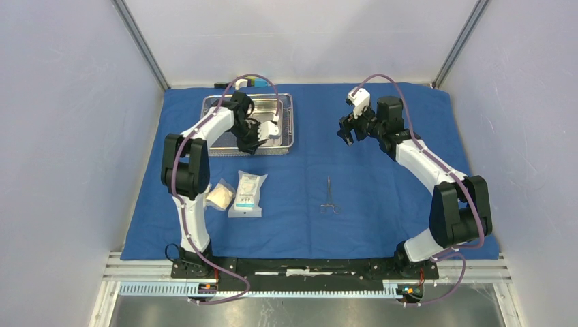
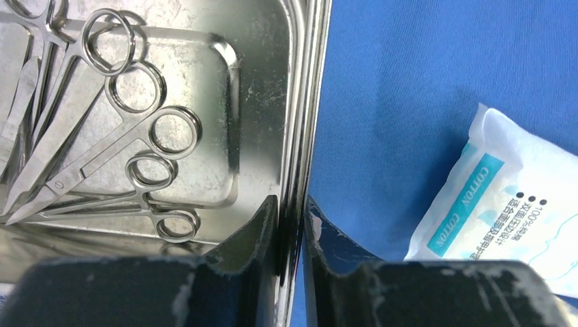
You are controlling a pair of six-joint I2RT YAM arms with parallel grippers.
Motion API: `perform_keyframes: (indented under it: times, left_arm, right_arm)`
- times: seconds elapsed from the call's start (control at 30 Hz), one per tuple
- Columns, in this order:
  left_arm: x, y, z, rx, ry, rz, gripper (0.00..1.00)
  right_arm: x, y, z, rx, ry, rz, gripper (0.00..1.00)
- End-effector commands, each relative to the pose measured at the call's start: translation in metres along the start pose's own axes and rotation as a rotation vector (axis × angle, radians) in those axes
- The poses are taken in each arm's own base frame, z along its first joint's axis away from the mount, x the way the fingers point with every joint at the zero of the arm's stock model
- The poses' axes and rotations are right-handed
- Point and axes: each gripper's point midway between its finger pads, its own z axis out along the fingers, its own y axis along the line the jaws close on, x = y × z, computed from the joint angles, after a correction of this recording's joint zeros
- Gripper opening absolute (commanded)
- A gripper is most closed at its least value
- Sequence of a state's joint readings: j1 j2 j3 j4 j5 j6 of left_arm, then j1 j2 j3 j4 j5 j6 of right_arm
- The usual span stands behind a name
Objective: Open and lay out the surgical kit
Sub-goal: Move the container from the surgical kit.
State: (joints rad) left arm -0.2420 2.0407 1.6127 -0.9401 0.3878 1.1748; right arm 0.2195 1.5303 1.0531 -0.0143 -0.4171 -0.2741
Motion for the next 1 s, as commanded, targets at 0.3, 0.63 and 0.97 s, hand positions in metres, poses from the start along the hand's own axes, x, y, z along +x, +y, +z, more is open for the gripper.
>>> perform_keyframes:
  times: [0.3, 0.63, 0.97]
  left_arm:
    - [-0.008, -0.016, -0.039, 0.029, -0.023, 0.146, 0.17]
    - [-0.015, -0.028, -0.035, 0.027, -0.05, 0.12, 0.29]
    - [-0.043, 0.007, -0.073, -0.165, -0.132, 0.017, 0.59]
  right_arm:
    - [-0.019, -0.009, -0.016, 0.055, -0.051, -0.048, 0.82]
    - [-0.012, -0.003, -0.011, 0.025, -0.04, -0.038, 0.82]
    - [-0.016, -0.003, -0.007, -0.005, -0.032, -0.041, 0.8]
